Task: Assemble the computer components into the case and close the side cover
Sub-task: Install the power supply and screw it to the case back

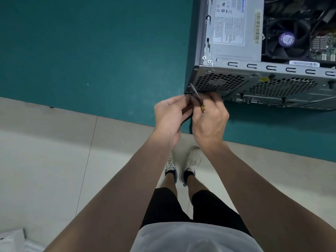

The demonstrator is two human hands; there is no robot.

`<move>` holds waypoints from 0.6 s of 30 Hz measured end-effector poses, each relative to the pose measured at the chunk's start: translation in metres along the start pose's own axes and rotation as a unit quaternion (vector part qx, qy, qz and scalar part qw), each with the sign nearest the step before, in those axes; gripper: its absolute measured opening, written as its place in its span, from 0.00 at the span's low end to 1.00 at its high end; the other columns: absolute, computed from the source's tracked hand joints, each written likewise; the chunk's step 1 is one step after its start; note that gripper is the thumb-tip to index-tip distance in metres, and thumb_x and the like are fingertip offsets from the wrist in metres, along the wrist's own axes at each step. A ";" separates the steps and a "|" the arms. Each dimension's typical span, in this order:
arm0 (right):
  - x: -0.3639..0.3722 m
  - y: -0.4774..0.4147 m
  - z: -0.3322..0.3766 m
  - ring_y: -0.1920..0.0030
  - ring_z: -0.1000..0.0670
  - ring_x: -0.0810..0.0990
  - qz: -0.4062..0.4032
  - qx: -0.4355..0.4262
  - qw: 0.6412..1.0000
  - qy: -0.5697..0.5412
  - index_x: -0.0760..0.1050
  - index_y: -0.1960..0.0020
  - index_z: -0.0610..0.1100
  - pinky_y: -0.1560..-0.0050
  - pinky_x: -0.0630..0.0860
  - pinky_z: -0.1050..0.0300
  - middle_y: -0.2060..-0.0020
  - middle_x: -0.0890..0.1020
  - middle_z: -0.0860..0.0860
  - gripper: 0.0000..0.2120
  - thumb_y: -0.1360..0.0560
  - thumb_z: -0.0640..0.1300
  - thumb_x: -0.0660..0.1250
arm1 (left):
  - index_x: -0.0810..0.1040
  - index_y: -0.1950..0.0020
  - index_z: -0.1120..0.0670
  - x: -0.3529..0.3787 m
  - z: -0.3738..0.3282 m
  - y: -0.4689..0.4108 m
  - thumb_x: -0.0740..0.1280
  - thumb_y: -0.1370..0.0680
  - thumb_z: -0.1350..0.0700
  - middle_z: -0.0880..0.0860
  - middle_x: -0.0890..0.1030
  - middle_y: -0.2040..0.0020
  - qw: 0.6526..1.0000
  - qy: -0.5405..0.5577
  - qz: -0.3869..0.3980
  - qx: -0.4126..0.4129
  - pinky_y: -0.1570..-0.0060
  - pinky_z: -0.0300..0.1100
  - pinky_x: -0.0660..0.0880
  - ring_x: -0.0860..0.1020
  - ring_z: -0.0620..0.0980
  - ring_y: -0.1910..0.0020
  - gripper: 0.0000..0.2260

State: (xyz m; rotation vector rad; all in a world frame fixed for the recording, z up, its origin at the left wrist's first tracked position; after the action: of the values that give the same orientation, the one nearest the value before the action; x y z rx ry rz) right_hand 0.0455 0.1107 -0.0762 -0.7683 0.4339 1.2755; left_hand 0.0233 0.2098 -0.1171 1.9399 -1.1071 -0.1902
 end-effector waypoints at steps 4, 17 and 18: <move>-0.001 0.000 0.001 0.63 0.40 0.82 -0.004 -0.013 1.000 0.003 0.84 0.55 0.38 0.64 0.79 0.49 0.56 0.84 0.42 0.10 0.27 0.39 0.65 | 0.77 0.44 0.72 0.003 0.002 0.000 0.63 0.21 0.68 0.67 0.82 0.49 0.999 0.022 0.026 -0.029 0.48 0.46 0.80 0.83 0.59 0.51 0.09; 0.002 -0.001 0.002 0.61 0.39 0.82 0.006 0.003 1.000 0.012 0.84 0.53 0.39 0.61 0.79 0.49 0.55 0.83 0.42 0.08 0.29 0.35 0.68 | 0.78 0.51 0.69 0.005 -0.004 0.001 0.60 0.20 0.69 0.62 0.81 0.62 0.997 0.008 0.053 -0.056 0.63 0.39 0.80 0.81 0.52 0.66 0.08; 0.001 0.000 0.002 0.62 0.39 0.82 0.003 0.000 1.000 0.012 0.84 0.53 0.39 0.61 0.79 0.49 0.55 0.84 0.42 0.08 0.30 0.35 0.68 | 0.78 0.51 0.69 0.005 -0.004 0.001 0.60 0.20 0.69 0.62 0.81 0.61 0.997 0.009 0.050 -0.056 0.63 0.40 0.79 0.80 0.53 0.65 0.07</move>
State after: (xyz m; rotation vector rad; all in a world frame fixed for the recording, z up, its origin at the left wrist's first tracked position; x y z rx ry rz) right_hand 0.0458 0.1132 -0.0756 -0.7823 0.4562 1.2737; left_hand 0.0272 0.2083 -0.1127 1.7796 -1.1553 -0.1761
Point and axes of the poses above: each hand's wrist, its own y-axis away from the middle knuckle, its own x-axis out of the palm, z = x × y, the point moved 6 cm from there along -y, towards the middle knuckle
